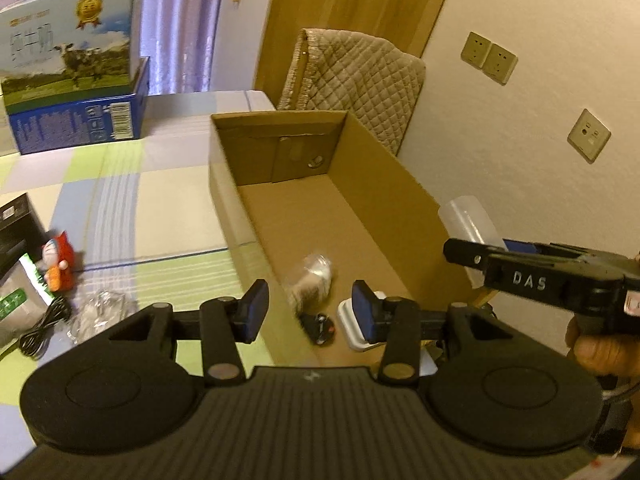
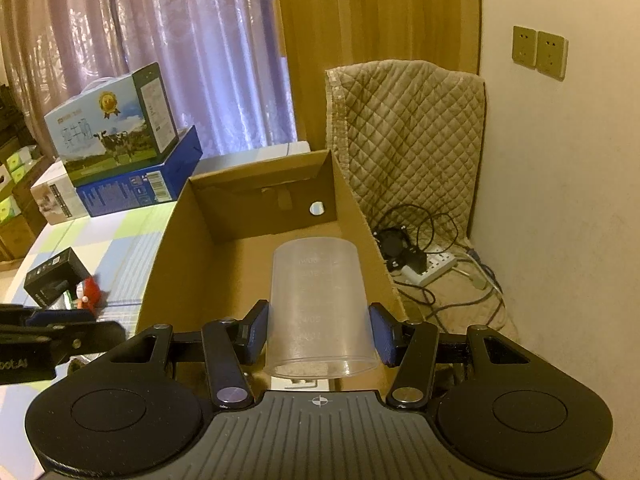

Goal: Organize objects
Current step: 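Lower both items into the box and open both grippers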

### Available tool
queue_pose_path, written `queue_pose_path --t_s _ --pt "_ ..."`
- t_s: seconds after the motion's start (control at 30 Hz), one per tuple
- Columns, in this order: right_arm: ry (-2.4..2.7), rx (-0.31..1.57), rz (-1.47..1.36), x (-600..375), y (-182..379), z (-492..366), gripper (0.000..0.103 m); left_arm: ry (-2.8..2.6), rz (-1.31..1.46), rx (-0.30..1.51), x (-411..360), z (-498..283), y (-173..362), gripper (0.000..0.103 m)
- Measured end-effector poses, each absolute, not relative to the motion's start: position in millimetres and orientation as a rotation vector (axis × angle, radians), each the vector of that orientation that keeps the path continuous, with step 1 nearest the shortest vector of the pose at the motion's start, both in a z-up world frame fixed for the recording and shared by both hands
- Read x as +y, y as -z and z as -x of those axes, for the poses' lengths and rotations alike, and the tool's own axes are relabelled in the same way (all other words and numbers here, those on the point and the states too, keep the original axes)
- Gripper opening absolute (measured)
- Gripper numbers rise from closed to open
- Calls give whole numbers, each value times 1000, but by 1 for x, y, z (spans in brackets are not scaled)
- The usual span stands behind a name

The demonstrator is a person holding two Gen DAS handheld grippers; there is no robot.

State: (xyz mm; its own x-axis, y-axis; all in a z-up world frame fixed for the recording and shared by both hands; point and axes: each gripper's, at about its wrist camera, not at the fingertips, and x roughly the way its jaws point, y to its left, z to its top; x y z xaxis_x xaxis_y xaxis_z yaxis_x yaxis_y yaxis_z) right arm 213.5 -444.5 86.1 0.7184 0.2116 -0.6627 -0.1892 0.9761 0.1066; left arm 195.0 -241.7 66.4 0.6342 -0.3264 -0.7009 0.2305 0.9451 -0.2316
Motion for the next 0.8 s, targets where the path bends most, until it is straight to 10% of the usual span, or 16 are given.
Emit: queue_pose_path --t_s 0.8 --pt "-285 717 -63 -417 -84 -224 60 288 138 841 -219 -183 -63 52"
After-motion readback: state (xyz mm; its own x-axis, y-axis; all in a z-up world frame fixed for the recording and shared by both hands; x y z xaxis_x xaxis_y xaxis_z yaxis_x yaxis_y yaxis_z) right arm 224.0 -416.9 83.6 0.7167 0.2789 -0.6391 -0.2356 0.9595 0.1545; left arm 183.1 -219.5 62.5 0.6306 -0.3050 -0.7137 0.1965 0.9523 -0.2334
